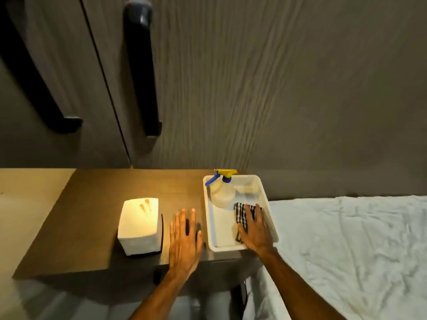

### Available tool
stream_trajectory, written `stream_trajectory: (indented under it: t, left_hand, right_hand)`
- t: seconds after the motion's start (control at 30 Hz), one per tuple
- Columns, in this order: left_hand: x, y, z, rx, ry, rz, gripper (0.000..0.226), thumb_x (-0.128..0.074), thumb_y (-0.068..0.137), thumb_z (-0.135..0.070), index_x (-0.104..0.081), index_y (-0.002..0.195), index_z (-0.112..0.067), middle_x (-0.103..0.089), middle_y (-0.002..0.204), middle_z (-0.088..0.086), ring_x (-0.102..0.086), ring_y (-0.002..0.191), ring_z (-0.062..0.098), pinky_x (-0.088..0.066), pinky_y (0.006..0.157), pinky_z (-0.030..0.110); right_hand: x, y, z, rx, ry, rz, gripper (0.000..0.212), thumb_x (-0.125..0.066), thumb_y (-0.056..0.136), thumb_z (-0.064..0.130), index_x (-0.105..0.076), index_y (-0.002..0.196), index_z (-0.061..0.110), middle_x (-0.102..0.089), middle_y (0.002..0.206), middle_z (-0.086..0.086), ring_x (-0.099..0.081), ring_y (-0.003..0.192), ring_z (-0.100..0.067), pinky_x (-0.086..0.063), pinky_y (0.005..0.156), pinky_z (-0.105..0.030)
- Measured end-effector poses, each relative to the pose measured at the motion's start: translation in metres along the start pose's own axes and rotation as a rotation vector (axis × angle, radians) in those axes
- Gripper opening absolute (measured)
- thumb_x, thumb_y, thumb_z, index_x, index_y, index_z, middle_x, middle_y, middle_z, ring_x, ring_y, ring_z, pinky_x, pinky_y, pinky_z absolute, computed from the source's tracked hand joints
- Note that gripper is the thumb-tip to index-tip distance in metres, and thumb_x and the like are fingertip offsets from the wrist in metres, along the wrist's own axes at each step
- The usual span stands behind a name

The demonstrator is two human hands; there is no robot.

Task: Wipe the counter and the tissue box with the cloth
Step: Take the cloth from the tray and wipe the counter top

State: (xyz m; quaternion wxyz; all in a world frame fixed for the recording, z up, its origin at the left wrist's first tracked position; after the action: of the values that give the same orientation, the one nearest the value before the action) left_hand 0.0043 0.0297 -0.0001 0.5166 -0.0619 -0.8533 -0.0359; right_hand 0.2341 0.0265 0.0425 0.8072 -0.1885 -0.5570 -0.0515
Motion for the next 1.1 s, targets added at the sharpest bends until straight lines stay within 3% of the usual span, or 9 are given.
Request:
stream_trajectory:
  t: [0.17,0.37,0.43,0.53,0.67,0.8,0.9,1.0,1.1]
  left_hand:
    - [-0.033,0.020,0.019,0.096,0.109,0.048,0.078,0.007,0.096,-0.061,-0.001,0.165,-0.024,0.003,0.174,0.011,0.002,0.162,0.033,0.000,0.132,0.055]
    - [-0.032,0.017,0.017,0.058,0.138,0.042,0.073,-0.008,0.099,-0.060,-0.005,0.164,-0.026,0.002,0.174,0.007,0.003,0.162,0.031,0.016,0.126,0.046]
    - [-0.031,0.018,0.016,0.055,0.133,0.042,0.072,-0.012,0.101,-0.059,-0.002,0.164,-0.026,0.006,0.173,0.007,0.003,0.162,0.032,0.016,0.126,0.045]
    - [-0.024,0.016,0.016,0.079,0.095,0.069,0.070,-0.017,0.106,-0.055,0.011,0.163,-0.025,0.023,0.169,0.005,0.013,0.162,0.030,0.010,0.132,0.049]
    - [0.022,-0.014,-0.002,-0.041,-0.086,-0.136,0.067,-0.027,0.108,-0.045,0.001,0.165,-0.025,0.005,0.176,0.000,0.006,0.163,0.022,-0.005,0.134,0.044]
    - [0.085,-0.040,0.001,-0.300,-0.148,-0.368,0.060,-0.031,0.108,-0.034,-0.017,0.164,-0.022,-0.016,0.175,-0.002,-0.013,0.163,0.021,-0.011,0.134,0.042]
    - [0.141,-0.020,0.040,-0.085,-0.091,-0.497,0.057,-0.031,0.107,-0.026,-0.024,0.163,-0.015,-0.024,0.172,0.006,-0.016,0.162,0.025,-0.010,0.134,0.041]
    - [0.161,0.007,0.094,0.151,-0.189,-0.338,0.055,-0.030,0.107,-0.024,-0.030,0.160,-0.007,-0.031,0.169,0.012,-0.022,0.160,0.029,-0.015,0.132,0.042]
    - [0.151,0.016,0.134,0.152,-0.236,-0.072,0.055,-0.031,0.110,-0.024,-0.022,0.163,-0.011,-0.030,0.169,0.012,-0.029,0.157,0.027,-0.023,0.128,0.036]
  right_hand:
    - [-0.017,0.027,-0.005,0.038,-0.252,0.160,0.077,-0.032,0.106,0.050,0.012,0.163,0.023,0.011,0.173,-0.011,0.011,0.160,-0.039,-0.006,0.129,-0.056]
    - [-0.016,0.027,-0.004,0.131,-0.413,0.147,0.092,-0.057,0.102,0.020,0.014,0.162,0.028,0.007,0.174,-0.007,0.006,0.161,-0.038,-0.019,0.128,-0.054]
    - [-0.009,0.025,-0.005,0.111,-0.345,0.125,0.088,-0.055,0.103,0.015,0.008,0.163,0.031,0.002,0.174,-0.003,0.001,0.161,-0.034,-0.022,0.127,-0.053]
    - [0.011,0.017,-0.004,0.082,-0.157,0.036,0.079,-0.058,0.101,0.018,-0.012,0.163,0.034,-0.021,0.172,0.001,-0.025,0.158,-0.030,-0.035,0.122,-0.053]
    - [0.034,-0.026,0.011,0.132,0.155,-0.182,0.072,-0.067,0.096,0.025,-0.032,0.158,0.033,-0.048,0.158,0.001,-0.058,0.137,-0.032,-0.054,0.104,-0.057]
    - [0.032,-0.068,0.084,0.343,0.321,-0.253,0.057,-0.060,0.100,0.021,-0.044,0.155,0.026,-0.052,0.156,0.005,-0.058,0.138,-0.019,-0.051,0.111,-0.038]
    - [0.027,-0.084,0.163,0.408,0.374,-0.235,0.060,-0.061,0.096,0.013,-0.046,0.153,0.025,-0.050,0.157,0.007,-0.055,0.140,-0.014,-0.040,0.112,-0.023]
    - [0.014,-0.094,0.222,0.448,0.419,-0.206,0.058,-0.063,0.096,0.013,-0.049,0.151,0.026,-0.052,0.156,0.004,-0.057,0.137,-0.017,-0.044,0.107,-0.021]
    - [-0.016,-0.101,0.249,0.424,0.303,-0.156,0.059,-0.061,0.099,0.024,-0.041,0.155,0.028,-0.042,0.162,0.004,-0.056,0.137,-0.020,-0.053,0.103,-0.031]
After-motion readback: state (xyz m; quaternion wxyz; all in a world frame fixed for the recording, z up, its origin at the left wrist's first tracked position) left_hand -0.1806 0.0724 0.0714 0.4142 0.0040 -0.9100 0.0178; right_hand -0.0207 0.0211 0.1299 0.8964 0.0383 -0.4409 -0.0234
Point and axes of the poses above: each hand's wrist, its own y-axis towards the middle knuckle, its own x-axis out of the back of the hand, z = x × y, the point moved 3 cm from there along y, towards the middle knuckle
